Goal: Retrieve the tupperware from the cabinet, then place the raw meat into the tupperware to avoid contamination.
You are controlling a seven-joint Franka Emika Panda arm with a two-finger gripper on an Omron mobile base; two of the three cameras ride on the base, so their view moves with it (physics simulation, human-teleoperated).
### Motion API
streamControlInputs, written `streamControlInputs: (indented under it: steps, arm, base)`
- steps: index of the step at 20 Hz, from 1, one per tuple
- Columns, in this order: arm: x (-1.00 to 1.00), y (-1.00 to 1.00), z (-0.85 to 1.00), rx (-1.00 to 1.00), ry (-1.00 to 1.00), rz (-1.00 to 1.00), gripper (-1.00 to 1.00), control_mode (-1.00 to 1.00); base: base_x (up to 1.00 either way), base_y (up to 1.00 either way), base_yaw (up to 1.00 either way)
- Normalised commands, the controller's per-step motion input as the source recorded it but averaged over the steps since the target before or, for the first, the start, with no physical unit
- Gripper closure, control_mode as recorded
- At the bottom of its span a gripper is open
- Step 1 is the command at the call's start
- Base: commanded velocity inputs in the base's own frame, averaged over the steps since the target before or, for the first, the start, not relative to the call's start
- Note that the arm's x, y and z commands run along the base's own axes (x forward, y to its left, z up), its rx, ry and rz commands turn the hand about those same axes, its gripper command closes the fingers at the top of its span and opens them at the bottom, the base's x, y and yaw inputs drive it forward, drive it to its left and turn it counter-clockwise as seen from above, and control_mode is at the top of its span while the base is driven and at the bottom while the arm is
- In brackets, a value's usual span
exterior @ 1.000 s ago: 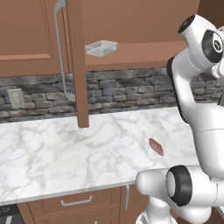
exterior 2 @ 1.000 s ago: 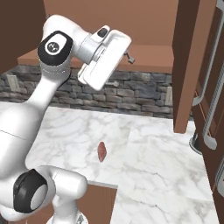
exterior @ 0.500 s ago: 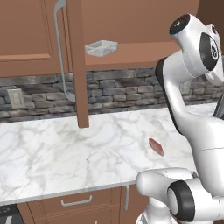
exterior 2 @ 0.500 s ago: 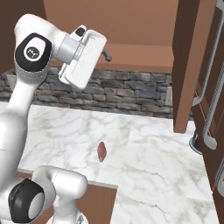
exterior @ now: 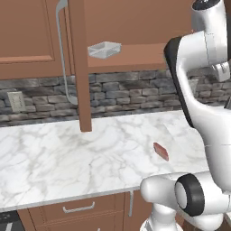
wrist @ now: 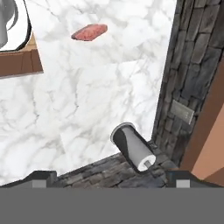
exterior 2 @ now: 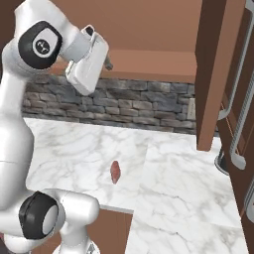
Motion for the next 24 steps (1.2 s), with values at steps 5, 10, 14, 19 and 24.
streamControlInputs:
  steps: [5,10,14,19,24]
  arm:
    - [0.07,0.09,-0.28,0.33,0.07,0.37,-1.0,-1.0]
    - [0.05,0.04,-0.29,0.43,0.02,0.31,-1.0,-1.0]
    - [0.08,0.12,0.01,0.33,0.03,0.37,-1.0,-1.0]
    - [0.19,0.09,0.17,0.28,-0.07,0.29,-1.0,-1.0]
    - [0.39,0.51,0.0,-0.01,-0.13,0.14,-1.0,-1.0]
  base:
    - [0.0,0.0,0.0]
    - [0.0,0.0,0.0]
    - [0.0,0.0,0.0]
    - [0.0,0.0,0.0]
    - [0.0,0.0,0.0]
